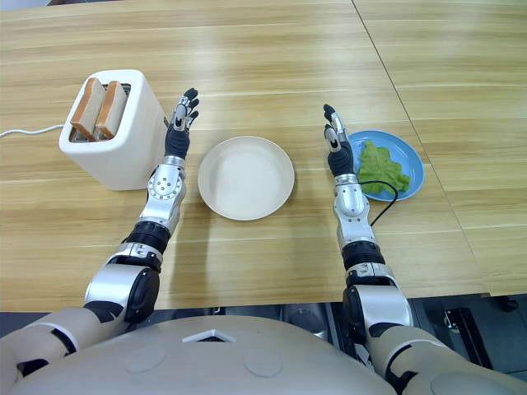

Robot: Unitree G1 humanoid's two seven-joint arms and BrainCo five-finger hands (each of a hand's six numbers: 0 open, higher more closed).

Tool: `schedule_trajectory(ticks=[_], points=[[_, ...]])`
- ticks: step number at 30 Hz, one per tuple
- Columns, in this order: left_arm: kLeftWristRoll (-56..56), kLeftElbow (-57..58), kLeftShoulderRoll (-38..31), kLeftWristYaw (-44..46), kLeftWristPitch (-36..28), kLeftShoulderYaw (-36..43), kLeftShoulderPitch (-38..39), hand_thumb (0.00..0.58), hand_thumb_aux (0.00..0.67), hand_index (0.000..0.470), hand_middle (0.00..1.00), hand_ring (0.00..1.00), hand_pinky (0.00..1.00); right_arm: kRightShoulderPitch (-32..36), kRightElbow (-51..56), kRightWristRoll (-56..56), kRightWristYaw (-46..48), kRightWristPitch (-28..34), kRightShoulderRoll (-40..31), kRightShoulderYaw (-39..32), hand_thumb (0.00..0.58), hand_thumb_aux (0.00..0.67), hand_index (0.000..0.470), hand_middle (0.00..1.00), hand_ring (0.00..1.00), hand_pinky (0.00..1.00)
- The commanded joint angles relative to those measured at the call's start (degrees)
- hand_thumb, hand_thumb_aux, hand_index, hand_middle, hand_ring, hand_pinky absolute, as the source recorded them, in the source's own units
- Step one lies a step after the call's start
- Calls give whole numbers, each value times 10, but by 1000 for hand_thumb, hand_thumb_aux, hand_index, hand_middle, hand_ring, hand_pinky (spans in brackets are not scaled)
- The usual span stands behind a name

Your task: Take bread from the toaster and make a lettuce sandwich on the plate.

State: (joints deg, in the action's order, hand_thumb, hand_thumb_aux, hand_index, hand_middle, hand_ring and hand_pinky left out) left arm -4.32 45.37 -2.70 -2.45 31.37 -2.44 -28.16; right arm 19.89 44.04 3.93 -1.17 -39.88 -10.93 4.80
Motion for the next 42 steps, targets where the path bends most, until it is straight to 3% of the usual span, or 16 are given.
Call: schedule_trajectory(ticks=[1,13,16,21,25,28,32,35,42], points=[[-3,10,0,-1,-3,4,-3,0,0,0,0,0,0,-5,-6,-4,3,7,-1,1,0,0,0,0,0,0],[-2,-14,-2,8,-14,7,5,0,0,0,0,0,0,-9,-9,-4,2,9,3,0,0,0,0,0,0,0],[6,-129,-7,28,-35,12,37,0,0,0,0,0,0,-8,-9,-3,2,9,4,-1,0,0,0,0,0,0],[8,-574,-72,95,-186,18,117,0,0,0,0,0,0,-12,4,0,-2,10,0,1,0,0,0,0,0,0],[3,-705,-164,126,-276,-55,133,0,0,0,0,0,0,-13,15,3,-6,8,-2,1,0,0,0,0,0,0],[-114,-693,-255,114,-279,-95,152,0,0,0,0,0,0,-18,11,2,-7,9,-3,1,0,0,0,0,0,0],[-313,-575,-353,36,-324,-89,186,0,0,0,0,0,0,-23,7,-1,-9,11,-2,3,0,0,0,0,0,0],[-382,-511,-376,4,-370,-81,205,0,0,0,0,0,0,-28,4,-2,-8,13,-5,4,0,0,0,0,0,0],[-418,-434,-385,-11,-435,-76,214,0,0,0,0,0,0,-48,-5,-22,-6,16,-25,28,0,0,0,0,0,0]])
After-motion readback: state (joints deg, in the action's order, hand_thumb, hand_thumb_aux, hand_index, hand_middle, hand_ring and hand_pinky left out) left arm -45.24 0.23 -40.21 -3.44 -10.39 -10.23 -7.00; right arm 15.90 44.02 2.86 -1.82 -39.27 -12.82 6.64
